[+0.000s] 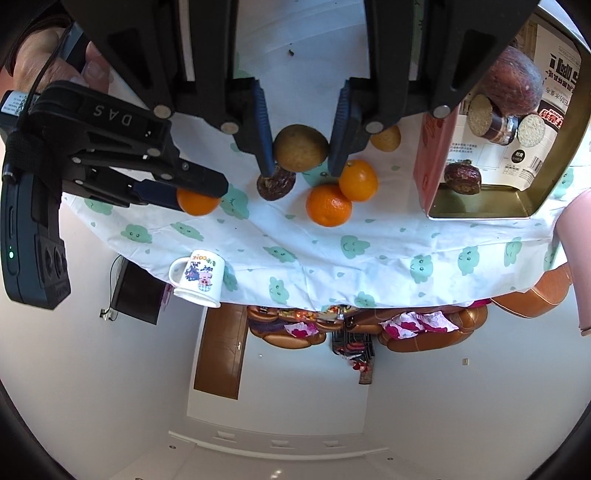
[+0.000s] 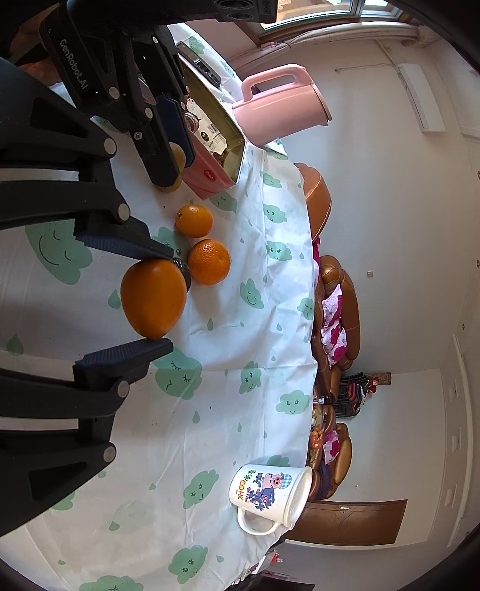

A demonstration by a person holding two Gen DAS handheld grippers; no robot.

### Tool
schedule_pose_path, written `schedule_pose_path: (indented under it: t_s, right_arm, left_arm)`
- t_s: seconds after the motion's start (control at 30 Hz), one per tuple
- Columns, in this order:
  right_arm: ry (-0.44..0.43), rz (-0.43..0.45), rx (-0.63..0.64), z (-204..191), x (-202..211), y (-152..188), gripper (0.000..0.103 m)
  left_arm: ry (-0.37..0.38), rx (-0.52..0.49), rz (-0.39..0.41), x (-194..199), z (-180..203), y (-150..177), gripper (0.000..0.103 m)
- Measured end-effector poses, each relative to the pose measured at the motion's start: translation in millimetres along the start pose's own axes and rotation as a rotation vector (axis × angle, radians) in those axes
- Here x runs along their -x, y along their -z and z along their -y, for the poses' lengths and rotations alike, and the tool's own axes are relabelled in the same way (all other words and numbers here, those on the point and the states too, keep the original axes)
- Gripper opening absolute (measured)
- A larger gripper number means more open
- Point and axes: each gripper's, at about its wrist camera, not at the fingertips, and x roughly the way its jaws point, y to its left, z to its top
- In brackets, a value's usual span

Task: Organize fruits

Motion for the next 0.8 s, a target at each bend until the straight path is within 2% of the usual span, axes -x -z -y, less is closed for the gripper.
schedule_pose_path:
  t_s: [0.3,0.8]
  right_arm:
    - [-0.002,0.049,0.017,-2.9,8.7,-0.2,0.045]
    - [-0.001,0.12,0.051,-8.6,21.0,0.6,0.045]
  left_arm:
    - [-0.047,-0.038,0.067,10.0,8.4,1.8,0.031]
    - [-0.069,-0.048,0.133,23.1,11.6,5.0,0.031]
